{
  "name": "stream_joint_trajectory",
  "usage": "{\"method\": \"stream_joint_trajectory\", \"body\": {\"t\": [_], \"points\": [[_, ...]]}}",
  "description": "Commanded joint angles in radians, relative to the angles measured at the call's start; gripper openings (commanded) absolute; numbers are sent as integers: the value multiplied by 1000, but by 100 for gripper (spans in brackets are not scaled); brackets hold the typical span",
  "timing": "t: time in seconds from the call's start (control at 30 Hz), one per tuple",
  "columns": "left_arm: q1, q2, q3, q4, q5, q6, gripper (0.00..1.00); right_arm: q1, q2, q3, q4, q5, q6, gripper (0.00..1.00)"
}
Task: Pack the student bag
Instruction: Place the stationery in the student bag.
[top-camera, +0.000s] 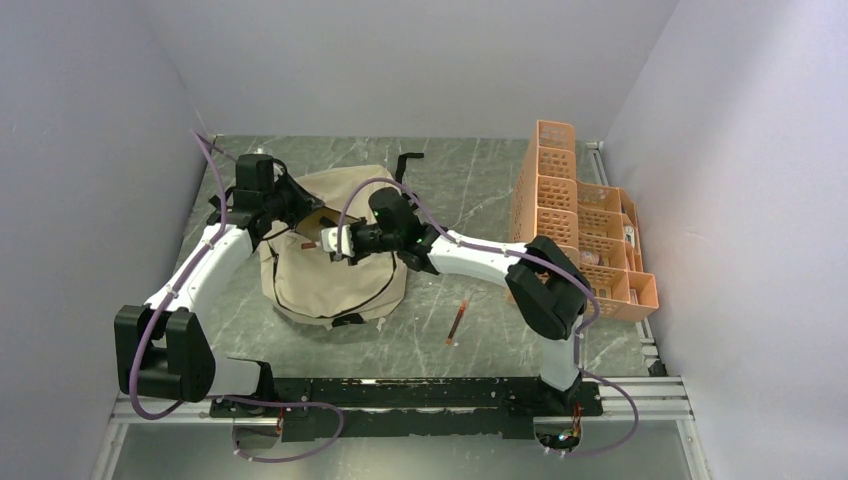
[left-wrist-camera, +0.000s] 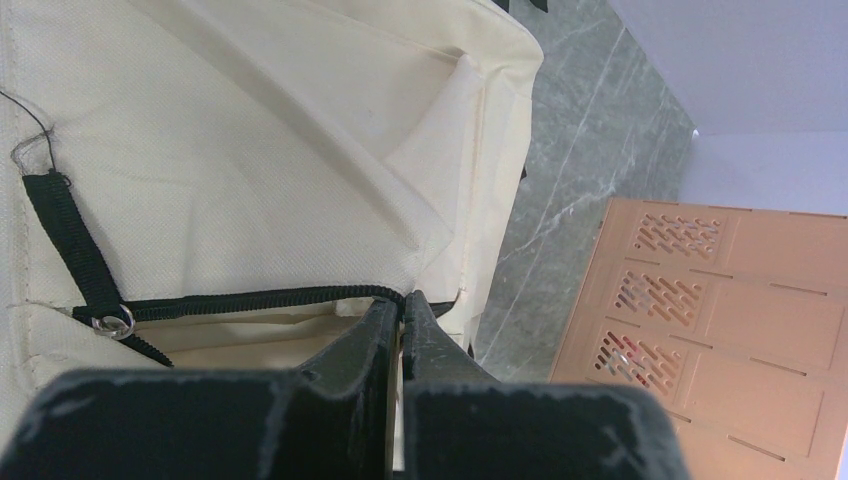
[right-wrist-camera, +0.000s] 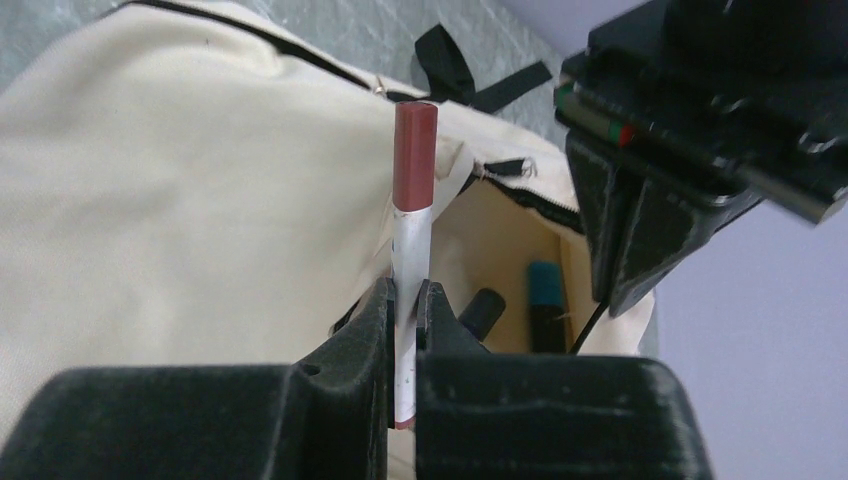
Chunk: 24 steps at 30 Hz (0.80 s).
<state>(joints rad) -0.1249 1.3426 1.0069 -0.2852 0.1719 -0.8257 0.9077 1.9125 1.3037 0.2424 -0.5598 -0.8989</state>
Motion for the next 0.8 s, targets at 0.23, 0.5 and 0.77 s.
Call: {"method": "stream_joint_trajectory", "body": {"t": [0.23,0.5,0.77], "points": [[13,-28,27,17,19,9,5,11,105,75,63,54,-167,0],[13,-42,27,8,7,13,5,10,225,204,-3,277,-262,0],[14,-33,25,9,15,8,5,11,254,203,6,385,-253,3]]}}
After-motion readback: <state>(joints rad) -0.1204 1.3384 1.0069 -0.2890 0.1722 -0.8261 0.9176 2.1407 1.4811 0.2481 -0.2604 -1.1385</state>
